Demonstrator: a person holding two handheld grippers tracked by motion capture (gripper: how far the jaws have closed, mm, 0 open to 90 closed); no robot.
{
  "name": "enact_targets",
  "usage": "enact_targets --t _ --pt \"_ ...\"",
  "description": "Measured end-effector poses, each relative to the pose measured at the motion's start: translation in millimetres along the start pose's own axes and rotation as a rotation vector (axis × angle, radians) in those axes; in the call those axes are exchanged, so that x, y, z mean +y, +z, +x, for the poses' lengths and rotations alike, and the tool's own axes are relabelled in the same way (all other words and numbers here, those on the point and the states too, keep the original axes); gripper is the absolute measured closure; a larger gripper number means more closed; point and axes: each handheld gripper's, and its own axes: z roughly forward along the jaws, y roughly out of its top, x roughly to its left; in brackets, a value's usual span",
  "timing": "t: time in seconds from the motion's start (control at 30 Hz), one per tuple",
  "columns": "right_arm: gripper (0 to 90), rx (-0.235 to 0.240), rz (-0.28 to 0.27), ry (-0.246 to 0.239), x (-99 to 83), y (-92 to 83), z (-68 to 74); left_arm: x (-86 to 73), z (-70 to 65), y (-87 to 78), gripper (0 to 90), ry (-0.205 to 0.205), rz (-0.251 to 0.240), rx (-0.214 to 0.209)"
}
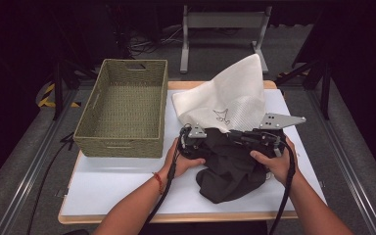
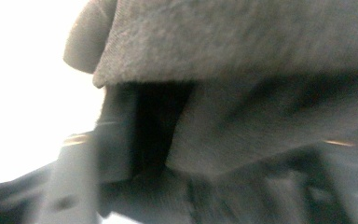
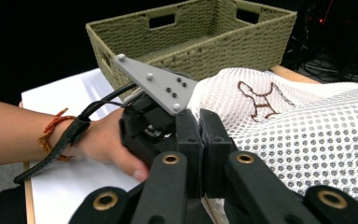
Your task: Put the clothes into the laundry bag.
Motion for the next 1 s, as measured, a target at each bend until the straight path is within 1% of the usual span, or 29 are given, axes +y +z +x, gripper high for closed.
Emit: enact_targets --t 0.03,0.07,0.1,0.13,0.2,0.23,0.27,0.3,0.37,0.4,0.43,0.47,0.5,0.53,0.57,0.6,0.63,0.67,0.73,0.77,0.8,0.83,0.87,0.9,0.93,0.97,1.0 --pt "88.7 -0.001 0.004 0.004 -1.2 0.6 -0.4 0.5 -0.4 1.4 66.3 -0.009 -0.009 -0.003" --pt "88.7 0.001 0.013 0.001 -2.4 1.5 -0.7 0.5 -0.4 1.4 74.6 -0.009 -0.009 -0.003" --pt "88.7 0.001 0.013 0.001 -2.4 1.5 -0.7 1.7 -2.1 1.5 74.6 0.001 -0.024 -0.016" --pt "88.7 0.000 0.017 0.002 -4.0 2.4 -1.2 2.8 -4.8 0.2 84.4 0.029 -0.045 -0.028" --pt "88.8 -0.002 0.021 0.004 -5.3 2.5 -1.8 6.5 -12.9 -4.2 86.5 0.068 -0.085 -0.067" --pt "88.7 0.000 0.017 0.005 -5.3 2.1 -2.0 9.8 -17.2 -6.5 86.8 0.099 -0.097 -0.075" --pt "88.8 -0.003 0.014 0.002 -4.4 1.9 -1.7 12.1 -20.8 -7.8 86.9 0.121 -0.113 -0.094" --pt "88.8 -0.002 0.013 0.000 -3.1 1.9 -1.3 14.6 -25.1 -9.1 86.9 0.132 -0.131 -0.102" --pt "88.9 -0.001 0.003 -0.006 0.9 2.1 0.1 19.6 -32.1 -11.5 86.9 0.145 -0.186 -0.142" --pt "88.9 -0.002 0.001 -0.014 4.0 2.0 1.4 22.2 -37.0 -13.5 86.9 0.159 -0.221 -0.148" --pt "88.9 -0.003 -0.007 -0.018 7.0 1.3 2.6 25.8 -41.8 -16.6 86.9 0.168 -0.260 -0.164" --pt "88.9 -0.003 -0.007 -0.018 7.0 1.3 2.6 25.8 -41.8 -16.6 86.9 0.168 -0.260 -0.164" --pt "89.0 0.001 -0.026 -0.015 10.7 -0.4 3.2 29.2 -46.8 -18.1 86.9 0.163 -0.304 -0.171" --pt "89.0 0.008 -0.043 -0.010 15.0 -2.3 3.3 31.7 -49.7 -18.9 86.8 0.169 -0.331 -0.163" --pt "89.0 0.011 -0.060 -0.009 18.3 -3.7 3.8 33.3 -50.4 -18.6 86.9 0.170 -0.344 -0.165" --pt "89.1 0.011 -0.068 -0.006 20.1 -4.5 4.2 35.8 -51.0 -18.0 86.8 0.168 -0.358 -0.149" --pt "89.1 0.018 -0.075 -0.008 22.6 -5.3 5.3 37.8 -50.5 -17.1 86.8 0.153 -0.368 -0.145" --pt "89.1 0.026 -0.082 -0.010 23.7 -5.6 6.3 40.2 -50.8 -15.2 86.8 0.142 -0.355 -0.127" --pt "89.1 0.029 -0.086 -0.007 23.8 -6.1 7.6 41.6 -49.9 -9.7 86.8 0.142 -0.332 -0.056" --pt "89.1 0.036 -0.088 0.000 22.7 -5.9 7.4 41.4 -47.7 -7.0 86.8 0.137 -0.323 -0.040" --pt "89.2 0.042 -0.091 0.007 21.8 -6.1 7.1 40.5 -43.8 -2.2 86.9 0.113 -0.315 -0.005" --pt "89.2 0.047 -0.092 0.012 20.4 -6.6 7.5 39.1 -39.2 0.6 86.9 0.100 -0.314 0.019" --pt "89.2 0.047 -0.090 0.009 19.2 -6.6 8.2 37.2 -33.3 4.6 86.8 0.068 -0.303 0.029" --pt "89.2 0.045 -0.088 0.009 17.3 -6.8 8.6 36.1 -29.2 7.3 86.8 0.048 -0.290 0.031" --pt "89.2 0.043 -0.086 0.010 15.7 -6.9 8.1 35.3 -28.0 9.8 86.8 0.045 -0.274 0.047" --pt "89.2 0.045 -0.084 0.019 14.0 -7.1 7.1 34.0 -27.2 10.8 86.8 0.060 -0.276 0.079" --pt "89.2 0.045 -0.084 0.019 14.0 -7.1 7.1 34.0 -27.2 10.8 86.9 0.060 -0.276 0.079"
